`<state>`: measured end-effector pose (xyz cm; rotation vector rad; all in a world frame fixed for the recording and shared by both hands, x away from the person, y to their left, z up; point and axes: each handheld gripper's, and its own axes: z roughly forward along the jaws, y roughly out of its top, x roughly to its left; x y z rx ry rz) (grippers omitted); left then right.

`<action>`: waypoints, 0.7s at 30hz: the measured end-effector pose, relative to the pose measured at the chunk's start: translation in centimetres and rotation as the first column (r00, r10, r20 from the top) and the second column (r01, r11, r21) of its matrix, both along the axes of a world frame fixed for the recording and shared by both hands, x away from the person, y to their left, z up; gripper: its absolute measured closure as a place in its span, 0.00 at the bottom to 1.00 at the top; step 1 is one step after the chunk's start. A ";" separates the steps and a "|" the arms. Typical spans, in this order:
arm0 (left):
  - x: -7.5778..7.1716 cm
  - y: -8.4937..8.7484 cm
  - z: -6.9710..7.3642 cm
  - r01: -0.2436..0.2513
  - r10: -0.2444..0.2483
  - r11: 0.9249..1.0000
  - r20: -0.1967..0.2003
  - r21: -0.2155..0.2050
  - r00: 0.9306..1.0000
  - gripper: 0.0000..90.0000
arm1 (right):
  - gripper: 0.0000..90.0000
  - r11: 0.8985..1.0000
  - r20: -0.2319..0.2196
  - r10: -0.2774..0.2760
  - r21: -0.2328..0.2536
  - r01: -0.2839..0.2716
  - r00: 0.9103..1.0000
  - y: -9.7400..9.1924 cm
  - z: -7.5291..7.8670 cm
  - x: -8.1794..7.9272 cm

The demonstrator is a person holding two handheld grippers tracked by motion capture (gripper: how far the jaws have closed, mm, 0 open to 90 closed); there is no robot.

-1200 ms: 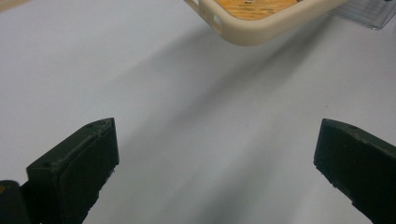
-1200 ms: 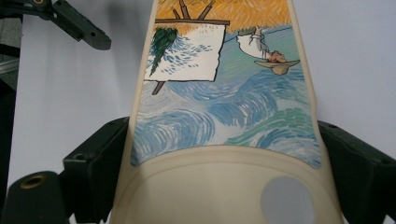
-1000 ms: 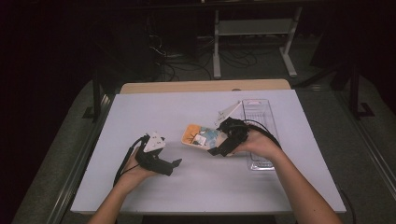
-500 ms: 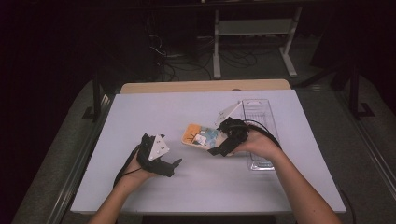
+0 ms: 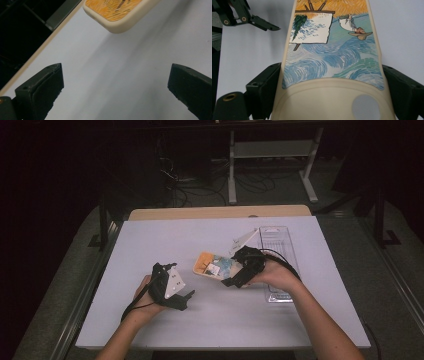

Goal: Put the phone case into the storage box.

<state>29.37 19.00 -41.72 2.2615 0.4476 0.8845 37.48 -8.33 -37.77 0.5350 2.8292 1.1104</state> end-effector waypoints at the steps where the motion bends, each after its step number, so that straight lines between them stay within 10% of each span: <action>1: -0.1 -0.1 -0.1 0.004 -0.004 1.000 0.010 0.008 1.000 0.00 | 0.12 1.000 0.000 -0.002 0.000 0.002 1.000 -0.1 0.0 0.0; 21: -0.5 -1.1 -0.6 0.029 -0.045 0.995 0.170 0.096 0.984 0.00 | 0.12 1.000 0.000 0.000 0.014 0.000 1.000 -0.2 0.2 0.0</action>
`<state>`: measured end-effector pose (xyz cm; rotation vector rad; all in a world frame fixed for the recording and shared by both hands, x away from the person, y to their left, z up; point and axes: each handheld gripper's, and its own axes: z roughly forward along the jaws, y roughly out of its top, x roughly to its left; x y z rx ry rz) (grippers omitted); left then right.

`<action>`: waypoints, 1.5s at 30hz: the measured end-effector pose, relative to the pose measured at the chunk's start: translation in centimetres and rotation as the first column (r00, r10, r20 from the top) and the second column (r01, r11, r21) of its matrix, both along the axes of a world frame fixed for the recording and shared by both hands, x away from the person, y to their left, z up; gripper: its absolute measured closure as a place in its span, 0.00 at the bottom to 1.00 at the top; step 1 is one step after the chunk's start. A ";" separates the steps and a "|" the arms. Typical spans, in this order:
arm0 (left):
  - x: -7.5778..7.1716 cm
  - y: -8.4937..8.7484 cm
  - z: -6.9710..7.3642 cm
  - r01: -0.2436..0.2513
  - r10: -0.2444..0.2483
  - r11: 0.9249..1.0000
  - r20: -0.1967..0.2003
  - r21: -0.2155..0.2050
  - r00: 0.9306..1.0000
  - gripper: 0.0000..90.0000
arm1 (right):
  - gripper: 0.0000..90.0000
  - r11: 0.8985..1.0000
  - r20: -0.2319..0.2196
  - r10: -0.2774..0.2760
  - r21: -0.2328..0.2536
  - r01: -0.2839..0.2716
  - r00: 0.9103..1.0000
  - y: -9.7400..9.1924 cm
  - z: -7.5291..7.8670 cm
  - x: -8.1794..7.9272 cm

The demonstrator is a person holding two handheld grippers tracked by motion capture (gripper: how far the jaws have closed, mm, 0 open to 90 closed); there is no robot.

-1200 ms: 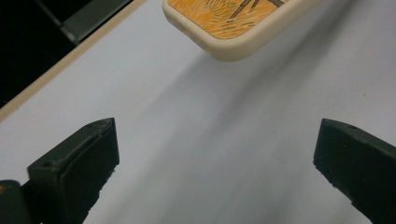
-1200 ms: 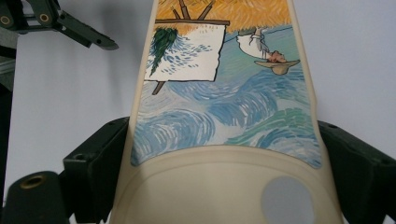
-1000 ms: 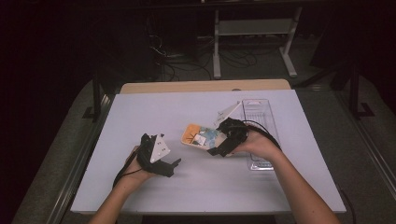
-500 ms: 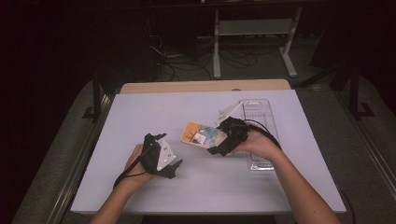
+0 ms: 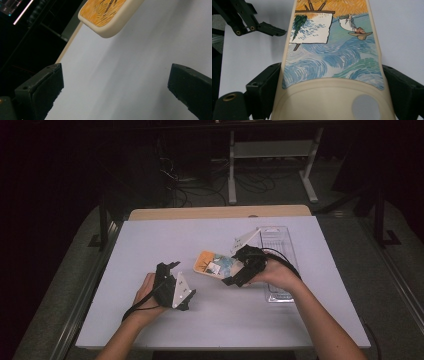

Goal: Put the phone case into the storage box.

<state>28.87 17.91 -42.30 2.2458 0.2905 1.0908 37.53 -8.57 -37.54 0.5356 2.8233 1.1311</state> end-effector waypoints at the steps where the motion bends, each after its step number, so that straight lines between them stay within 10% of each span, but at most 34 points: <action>1: -0.1 -0.1 -0.1 0.003 -0.003 1.000 0.007 -0.002 1.000 0.00 | 0.12 1.000 -0.002 0.000 0.000 0.000 1.000 0.0 0.0 0.0; 27: -1.0 -1.0 -1.1 -0.002 -0.041 0.979 0.206 0.206 0.978 0.00 | 0.12 1.000 -0.025 -0.013 -0.004 0.013 1.000 0.3 -0.2 -0.1; 45: -1.4 -1.3 -1.4 -0.022 -0.069 0.966 0.340 0.258 0.938 0.00 | 0.11 1.000 -0.020 -0.025 0.014 0.025 0.999 0.6 -0.3 0.0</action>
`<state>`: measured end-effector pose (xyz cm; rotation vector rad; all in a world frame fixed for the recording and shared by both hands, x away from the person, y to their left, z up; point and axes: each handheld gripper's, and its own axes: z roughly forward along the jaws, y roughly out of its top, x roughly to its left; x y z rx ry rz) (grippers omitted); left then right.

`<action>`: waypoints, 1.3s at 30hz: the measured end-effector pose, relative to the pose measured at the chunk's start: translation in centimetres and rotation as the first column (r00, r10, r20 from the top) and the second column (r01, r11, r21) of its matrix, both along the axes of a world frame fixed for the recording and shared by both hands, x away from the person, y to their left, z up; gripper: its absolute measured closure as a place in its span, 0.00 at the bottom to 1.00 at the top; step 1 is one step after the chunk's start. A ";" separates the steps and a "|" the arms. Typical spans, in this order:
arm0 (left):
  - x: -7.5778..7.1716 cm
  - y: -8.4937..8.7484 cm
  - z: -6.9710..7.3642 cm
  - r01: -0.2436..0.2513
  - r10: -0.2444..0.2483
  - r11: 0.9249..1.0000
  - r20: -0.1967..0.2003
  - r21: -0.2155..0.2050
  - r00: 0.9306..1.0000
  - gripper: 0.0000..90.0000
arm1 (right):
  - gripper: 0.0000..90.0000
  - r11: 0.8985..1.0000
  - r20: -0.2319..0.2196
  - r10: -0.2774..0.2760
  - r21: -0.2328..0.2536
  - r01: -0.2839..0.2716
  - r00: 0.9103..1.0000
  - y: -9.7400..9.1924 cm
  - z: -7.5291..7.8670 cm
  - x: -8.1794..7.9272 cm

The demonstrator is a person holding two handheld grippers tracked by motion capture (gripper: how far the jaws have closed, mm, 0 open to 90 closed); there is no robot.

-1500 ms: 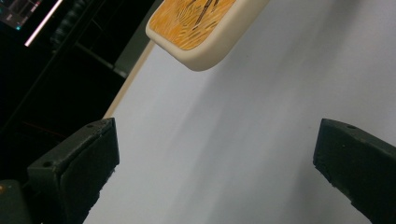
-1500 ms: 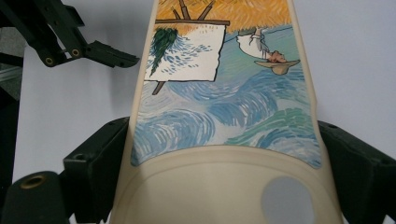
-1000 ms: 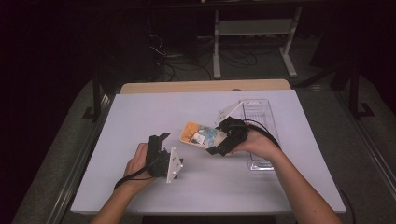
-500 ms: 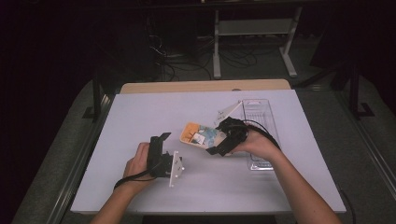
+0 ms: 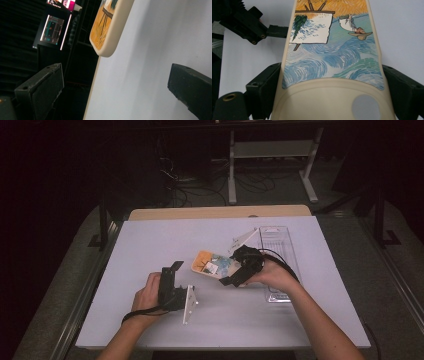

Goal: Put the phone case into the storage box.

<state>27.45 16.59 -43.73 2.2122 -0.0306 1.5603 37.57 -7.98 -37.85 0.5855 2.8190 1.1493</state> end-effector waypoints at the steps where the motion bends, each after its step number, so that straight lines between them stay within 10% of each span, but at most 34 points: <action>1: 0.0 0.0 0.0 0.000 0.000 1.000 0.008 0.009 1.000 0.00 | 0.11 1.000 0.002 -0.004 0.000 0.004 1.000 0.0 0.0 0.0; 39: -1.2 -1.8 -0.5 0.044 -0.064 0.992 0.170 0.118 0.983 0.08 | 0.12 0.999 -0.011 0.038 0.009 -0.038 0.999 3.0 -0.7 -1.0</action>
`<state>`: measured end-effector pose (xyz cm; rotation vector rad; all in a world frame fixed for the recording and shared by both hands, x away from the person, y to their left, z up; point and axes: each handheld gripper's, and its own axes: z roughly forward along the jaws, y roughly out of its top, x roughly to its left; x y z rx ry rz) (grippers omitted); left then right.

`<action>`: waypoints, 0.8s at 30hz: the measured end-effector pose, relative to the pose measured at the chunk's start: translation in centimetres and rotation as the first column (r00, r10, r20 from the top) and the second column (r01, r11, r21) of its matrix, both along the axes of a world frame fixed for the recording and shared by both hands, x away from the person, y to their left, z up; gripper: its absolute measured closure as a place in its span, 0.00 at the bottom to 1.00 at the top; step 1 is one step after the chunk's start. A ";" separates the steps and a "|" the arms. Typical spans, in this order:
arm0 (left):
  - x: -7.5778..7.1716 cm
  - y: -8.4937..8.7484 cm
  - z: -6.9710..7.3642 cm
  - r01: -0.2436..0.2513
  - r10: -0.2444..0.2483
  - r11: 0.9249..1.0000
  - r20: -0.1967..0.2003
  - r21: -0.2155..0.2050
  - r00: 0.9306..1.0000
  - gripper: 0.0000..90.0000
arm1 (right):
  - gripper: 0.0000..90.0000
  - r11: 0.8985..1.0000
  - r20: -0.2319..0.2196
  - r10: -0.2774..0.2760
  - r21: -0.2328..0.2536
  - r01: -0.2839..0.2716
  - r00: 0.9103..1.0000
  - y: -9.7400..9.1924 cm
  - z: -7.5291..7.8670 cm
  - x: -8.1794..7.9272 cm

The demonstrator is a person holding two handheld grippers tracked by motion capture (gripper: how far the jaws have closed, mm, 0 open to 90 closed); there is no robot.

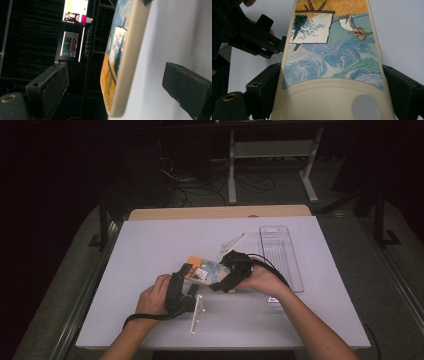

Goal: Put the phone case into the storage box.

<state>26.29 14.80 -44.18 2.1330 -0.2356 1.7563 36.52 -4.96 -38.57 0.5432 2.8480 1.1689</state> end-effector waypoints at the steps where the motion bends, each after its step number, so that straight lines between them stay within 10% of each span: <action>1: 0.0 -0.1 0.0 0.005 -0.005 1.000 0.004 0.007 1.000 0.11 | 0.12 1.000 -0.004 0.002 0.000 -0.002 1.000 0.1 0.0 0.0; 24: -0.3 -0.4 -0.3 0.014 -0.016 0.996 0.025 0.091 1.000 0.46 | 0.12 1.000 0.000 0.008 0.001 -0.008 1.000 0.5 -0.2 -0.2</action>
